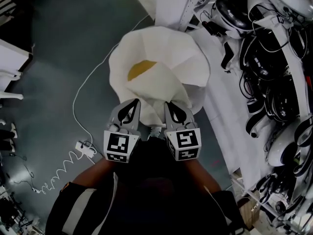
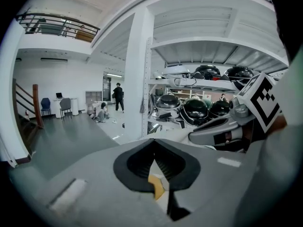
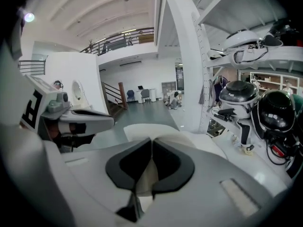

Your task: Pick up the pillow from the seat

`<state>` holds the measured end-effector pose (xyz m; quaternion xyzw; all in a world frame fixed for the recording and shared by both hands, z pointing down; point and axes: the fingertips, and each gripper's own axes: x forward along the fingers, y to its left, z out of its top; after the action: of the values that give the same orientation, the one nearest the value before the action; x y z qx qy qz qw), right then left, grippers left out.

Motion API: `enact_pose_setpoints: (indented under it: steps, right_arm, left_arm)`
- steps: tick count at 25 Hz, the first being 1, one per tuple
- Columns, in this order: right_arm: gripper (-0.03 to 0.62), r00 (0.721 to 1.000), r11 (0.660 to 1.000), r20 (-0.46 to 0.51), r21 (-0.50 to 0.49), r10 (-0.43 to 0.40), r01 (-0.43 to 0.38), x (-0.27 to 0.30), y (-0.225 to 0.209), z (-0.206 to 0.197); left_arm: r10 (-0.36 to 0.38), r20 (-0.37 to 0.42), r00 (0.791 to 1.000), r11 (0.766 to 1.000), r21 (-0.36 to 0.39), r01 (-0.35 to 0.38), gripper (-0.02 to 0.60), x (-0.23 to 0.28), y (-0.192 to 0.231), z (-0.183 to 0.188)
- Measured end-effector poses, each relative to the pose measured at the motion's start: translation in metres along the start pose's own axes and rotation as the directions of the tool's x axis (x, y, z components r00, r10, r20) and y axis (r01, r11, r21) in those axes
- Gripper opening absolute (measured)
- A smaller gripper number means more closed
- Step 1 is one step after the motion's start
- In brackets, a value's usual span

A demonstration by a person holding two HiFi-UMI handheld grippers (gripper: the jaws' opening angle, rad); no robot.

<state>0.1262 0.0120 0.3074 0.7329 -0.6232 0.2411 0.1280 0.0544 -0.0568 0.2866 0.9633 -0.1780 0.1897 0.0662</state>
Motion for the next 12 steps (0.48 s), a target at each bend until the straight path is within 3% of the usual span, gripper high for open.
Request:
enact_pose_setpoints:
  steps: [12]
  right_arm:
    - [0.015, 0.999, 0.999, 0.038, -0.04, -0.012, 0.013, -0.01, 0.003, 0.02]
  left_arm:
    - [0.028, 0.034, 0.999, 1.0, -0.001, -0.028, 0.005, -0.009, -0.002, 0.012]
